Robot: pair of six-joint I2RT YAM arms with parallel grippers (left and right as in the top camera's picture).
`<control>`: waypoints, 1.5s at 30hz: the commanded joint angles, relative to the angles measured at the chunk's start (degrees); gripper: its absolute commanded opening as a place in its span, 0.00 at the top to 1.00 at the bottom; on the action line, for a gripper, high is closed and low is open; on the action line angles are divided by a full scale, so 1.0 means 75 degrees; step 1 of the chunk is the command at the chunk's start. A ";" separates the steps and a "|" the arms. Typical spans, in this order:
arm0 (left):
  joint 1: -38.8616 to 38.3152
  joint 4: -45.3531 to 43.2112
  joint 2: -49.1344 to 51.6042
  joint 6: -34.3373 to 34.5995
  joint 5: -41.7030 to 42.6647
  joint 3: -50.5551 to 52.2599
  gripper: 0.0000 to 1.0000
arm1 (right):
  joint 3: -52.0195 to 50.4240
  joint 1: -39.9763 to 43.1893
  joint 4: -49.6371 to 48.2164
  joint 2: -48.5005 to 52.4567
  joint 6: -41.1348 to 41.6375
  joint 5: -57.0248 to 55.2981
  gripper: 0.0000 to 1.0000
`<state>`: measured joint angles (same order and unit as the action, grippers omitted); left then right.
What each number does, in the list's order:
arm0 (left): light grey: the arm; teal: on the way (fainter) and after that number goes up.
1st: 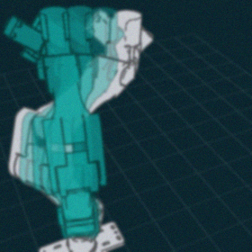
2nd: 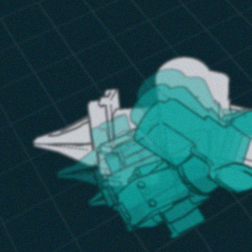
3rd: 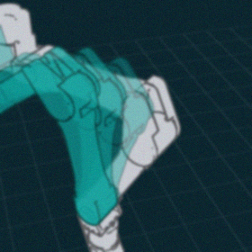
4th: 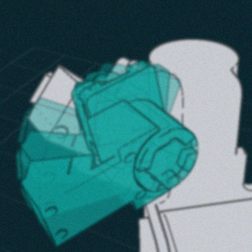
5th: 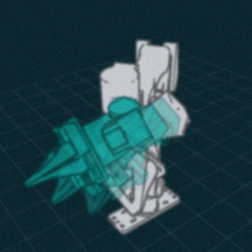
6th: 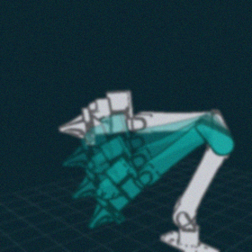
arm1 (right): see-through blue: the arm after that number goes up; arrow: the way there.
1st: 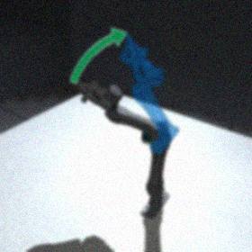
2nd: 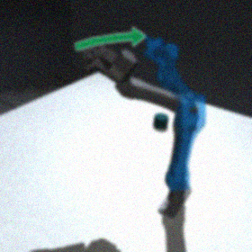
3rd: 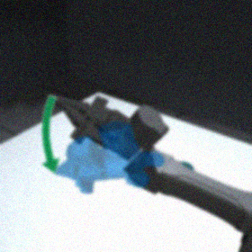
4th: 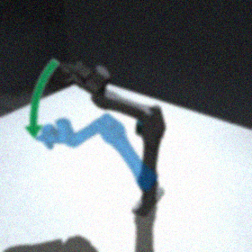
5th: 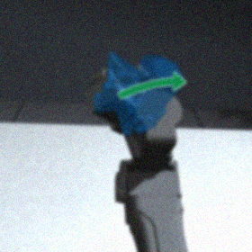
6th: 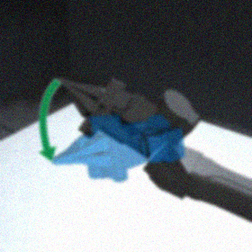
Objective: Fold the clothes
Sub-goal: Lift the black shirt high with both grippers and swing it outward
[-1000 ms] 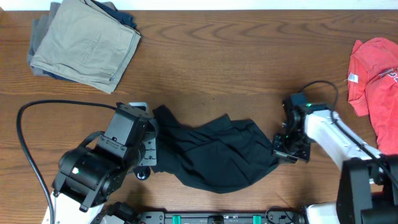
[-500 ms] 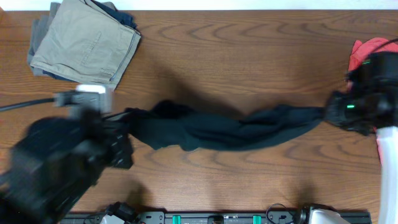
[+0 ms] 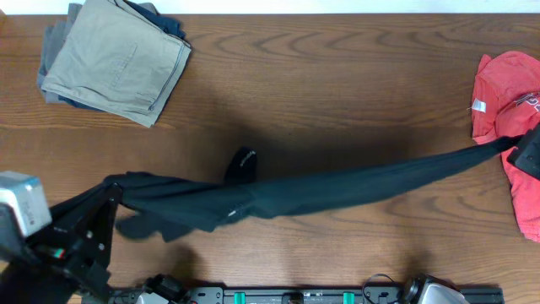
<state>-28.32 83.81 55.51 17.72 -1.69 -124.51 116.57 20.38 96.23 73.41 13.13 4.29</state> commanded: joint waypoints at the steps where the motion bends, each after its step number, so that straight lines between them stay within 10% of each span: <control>1: -0.0009 0.0099 0.0323 -0.0143 -0.0044 0.0236 0.94 | 0.0099 0.0143 -0.0020 0.0131 -0.0160 -0.0108 0.99; 16: 0.0533 -0.3413 0.4112 -0.0909 -0.0067 0.1268 0.94 | 0.0108 0.0131 -0.2844 0.1626 0.0020 0.2419 0.99; 25: 0.1740 -0.4019 0.4928 -0.1795 0.0041 -0.2827 0.94 | 0.2719 0.1988 -0.4634 0.1719 0.1329 0.4150 0.99; 34: 0.1845 -0.3095 0.4943 -0.1664 0.0169 -0.3701 0.94 | 0.3156 0.2824 -0.3614 0.1807 0.0481 0.4138 0.99; 45: 0.1845 0.0041 0.7157 -0.0743 0.0705 -0.1463 0.94 | 0.0146 0.1886 -0.1801 0.2212 -0.1448 0.4144 0.99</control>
<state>-14.76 81.38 105.95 9.93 0.95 -139.39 121.86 36.03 82.02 90.67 8.16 35.29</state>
